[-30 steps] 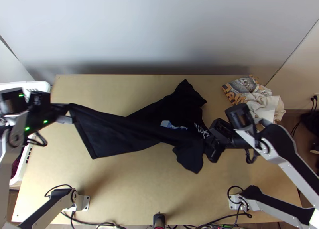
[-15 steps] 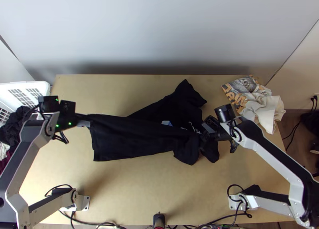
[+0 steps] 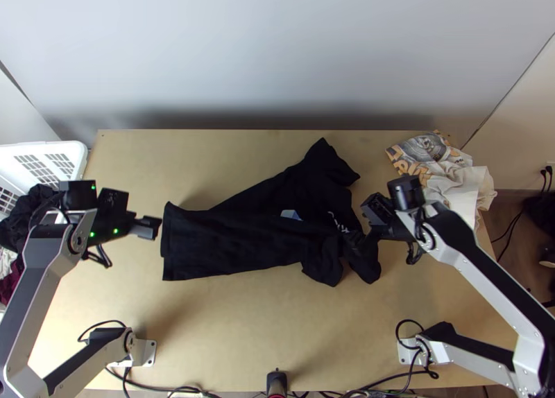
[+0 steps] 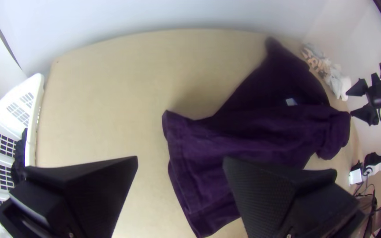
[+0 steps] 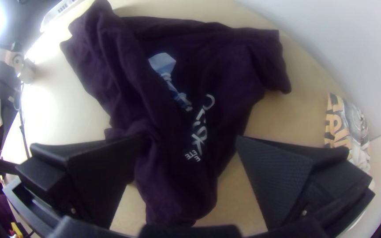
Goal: Fold the t-shirt
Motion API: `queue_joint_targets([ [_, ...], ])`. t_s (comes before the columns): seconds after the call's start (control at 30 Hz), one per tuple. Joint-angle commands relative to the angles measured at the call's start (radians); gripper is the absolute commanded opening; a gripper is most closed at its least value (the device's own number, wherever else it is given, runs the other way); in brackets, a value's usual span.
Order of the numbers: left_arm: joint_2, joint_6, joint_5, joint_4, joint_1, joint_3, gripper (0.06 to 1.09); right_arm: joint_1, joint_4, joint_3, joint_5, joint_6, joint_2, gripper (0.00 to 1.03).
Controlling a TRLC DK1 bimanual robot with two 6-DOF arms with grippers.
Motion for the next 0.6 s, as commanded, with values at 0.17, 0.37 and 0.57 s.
queue_joint_targets([
  [0.17, 0.103, -0.007, 0.001, 0.133, -0.012, -0.124, 1.01, 0.082, -0.109, 0.044, -0.001, 0.067, -0.101, 0.98],
  [0.37, 0.266, -0.069, 0.001, 0.241, -0.064, -0.078, 1.01, 0.108, -0.142, 0.031, 0.001, 0.061, -0.108, 0.98],
  [0.57, 0.341, -0.110, 0.003, 0.261, -0.112, -0.038, 0.92, 0.137, -0.158, 0.015, 0.001, 0.056, -0.115, 0.98],
])
